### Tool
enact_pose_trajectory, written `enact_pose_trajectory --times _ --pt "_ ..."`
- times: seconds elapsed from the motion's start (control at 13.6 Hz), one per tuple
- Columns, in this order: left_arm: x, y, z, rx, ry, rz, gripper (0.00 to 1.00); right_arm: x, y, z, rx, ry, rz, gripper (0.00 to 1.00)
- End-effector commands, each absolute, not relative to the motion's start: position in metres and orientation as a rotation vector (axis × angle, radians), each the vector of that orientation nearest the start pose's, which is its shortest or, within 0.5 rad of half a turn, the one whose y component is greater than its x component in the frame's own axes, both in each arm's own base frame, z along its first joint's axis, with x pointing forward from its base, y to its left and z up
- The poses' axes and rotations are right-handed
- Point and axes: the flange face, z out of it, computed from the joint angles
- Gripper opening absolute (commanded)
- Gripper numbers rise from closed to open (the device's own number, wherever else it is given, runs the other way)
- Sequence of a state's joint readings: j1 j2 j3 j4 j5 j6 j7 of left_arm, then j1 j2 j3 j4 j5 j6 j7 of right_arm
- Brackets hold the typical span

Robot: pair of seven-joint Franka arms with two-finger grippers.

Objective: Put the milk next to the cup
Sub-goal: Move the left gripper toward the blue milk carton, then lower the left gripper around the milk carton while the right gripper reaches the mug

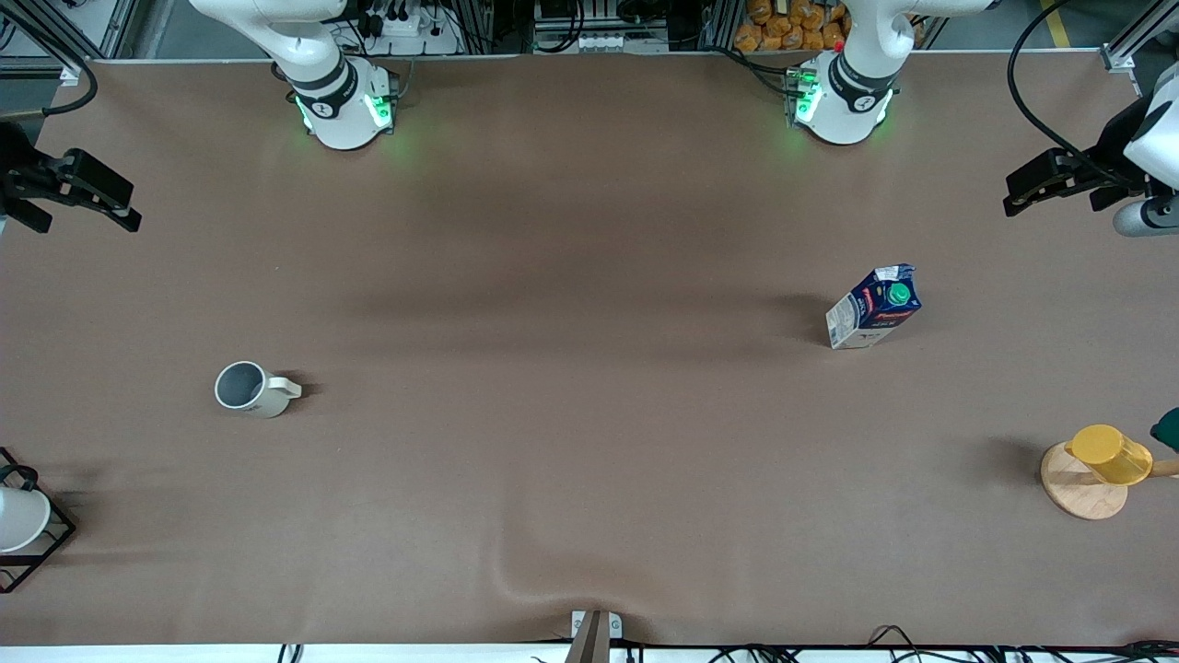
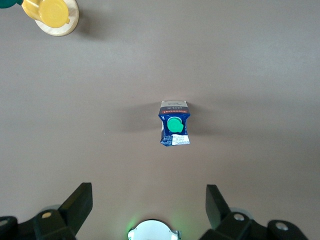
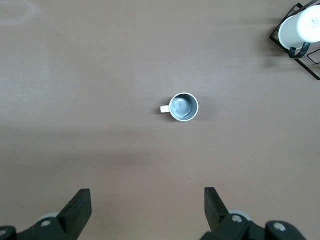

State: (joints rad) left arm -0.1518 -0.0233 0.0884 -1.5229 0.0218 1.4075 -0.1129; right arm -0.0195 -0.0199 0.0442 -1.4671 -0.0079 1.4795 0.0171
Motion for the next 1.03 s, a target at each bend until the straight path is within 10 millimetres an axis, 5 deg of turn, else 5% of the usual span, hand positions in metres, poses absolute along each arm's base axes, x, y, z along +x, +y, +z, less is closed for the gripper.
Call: enact_pose_trajectory --times 0.0,0.15,0.51,0.96 --pt "0.526 -0.033 0.651 -3.089 -0.042 0.139 1.0 0.535 0.016 0.673 -3.174 0.008 -0.043 1.0" --pt "0.531 -0.037 0.637 -3.083 -0.029 0.18 1.0 0.536 0.016 0.672 -3.174 0.017 -0.039 1.0" --pt "0.562 -0.039 0.56 -3.085 -0.037 0.138 1.0 0.539 0.007 0.668 -3.175 0.037 -0.021 1.0" --pt "0.552 -0.04 0.459 -3.089 -0.046 0.2 1.0 0.562 -0.027 0.634 -3.167 0.047 0.069 1.0"
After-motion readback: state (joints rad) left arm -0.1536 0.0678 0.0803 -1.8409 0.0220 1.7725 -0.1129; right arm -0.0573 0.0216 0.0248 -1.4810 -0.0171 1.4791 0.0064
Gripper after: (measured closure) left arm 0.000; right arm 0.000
